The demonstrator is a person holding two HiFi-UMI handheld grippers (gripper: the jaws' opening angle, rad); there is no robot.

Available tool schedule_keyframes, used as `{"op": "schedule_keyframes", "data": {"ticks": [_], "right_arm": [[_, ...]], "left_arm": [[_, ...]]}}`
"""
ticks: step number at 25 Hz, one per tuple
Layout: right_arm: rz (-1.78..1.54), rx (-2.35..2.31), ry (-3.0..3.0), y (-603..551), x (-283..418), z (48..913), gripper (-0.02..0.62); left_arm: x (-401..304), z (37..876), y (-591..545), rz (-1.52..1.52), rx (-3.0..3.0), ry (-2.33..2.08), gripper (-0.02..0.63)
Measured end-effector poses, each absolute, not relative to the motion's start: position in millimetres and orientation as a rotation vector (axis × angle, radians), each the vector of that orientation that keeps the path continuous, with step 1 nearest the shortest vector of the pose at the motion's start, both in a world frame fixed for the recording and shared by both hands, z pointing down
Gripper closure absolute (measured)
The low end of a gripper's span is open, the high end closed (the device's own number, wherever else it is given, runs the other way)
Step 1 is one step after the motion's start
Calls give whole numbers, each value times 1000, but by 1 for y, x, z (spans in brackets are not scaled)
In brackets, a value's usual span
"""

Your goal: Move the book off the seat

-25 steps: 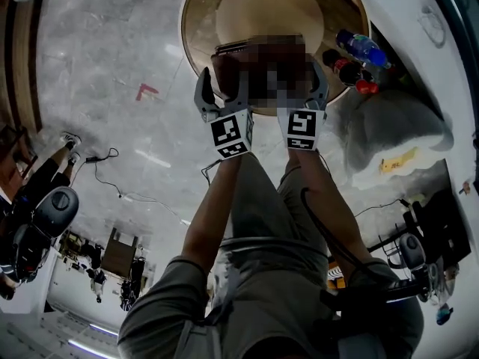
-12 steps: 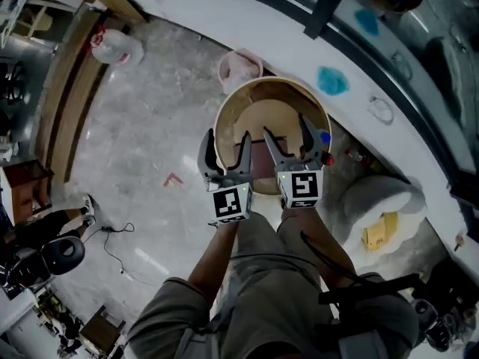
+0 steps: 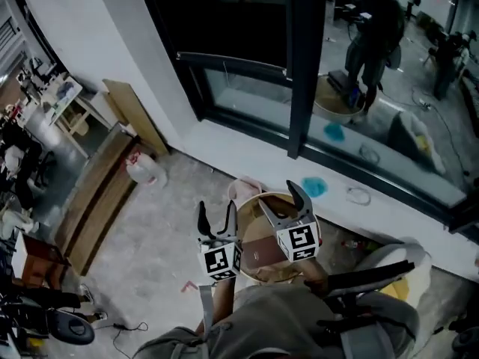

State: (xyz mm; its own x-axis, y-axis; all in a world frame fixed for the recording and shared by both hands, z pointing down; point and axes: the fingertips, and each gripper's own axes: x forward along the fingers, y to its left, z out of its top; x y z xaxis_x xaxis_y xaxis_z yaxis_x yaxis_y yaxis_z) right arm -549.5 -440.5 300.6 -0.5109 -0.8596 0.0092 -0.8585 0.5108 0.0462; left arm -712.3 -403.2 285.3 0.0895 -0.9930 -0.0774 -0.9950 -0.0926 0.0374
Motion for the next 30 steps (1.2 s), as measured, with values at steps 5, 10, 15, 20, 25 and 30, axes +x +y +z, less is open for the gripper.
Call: {"op": "schedule_keyframes", "data": {"ticks": [5,10,15,20,25,30], "right_arm": [[-54,1602,-2678,-420,-528,285,229],[-51,1617,-2627,-422,-530,296,229],[-53,1658,-2610,-420,-534,293,229],[-31,1824,-2495,-401,-511,299,229],[-39,2088,-2247,-358,-463,296,229],[-6,2286,-2009,-295,-418,303,230]], "left_arm": [[-718,294,-384,166,-2383,2121,278],[-725,298,-394,136,-2380,2097,279],[-724,287,-403,314,-2428,2016,279],[-678,301,-417,285,-2607,1789,279],[-599,301,-406,373,-2880,1397,279],[-521,310,-358,351,-3074,962,279]]}}
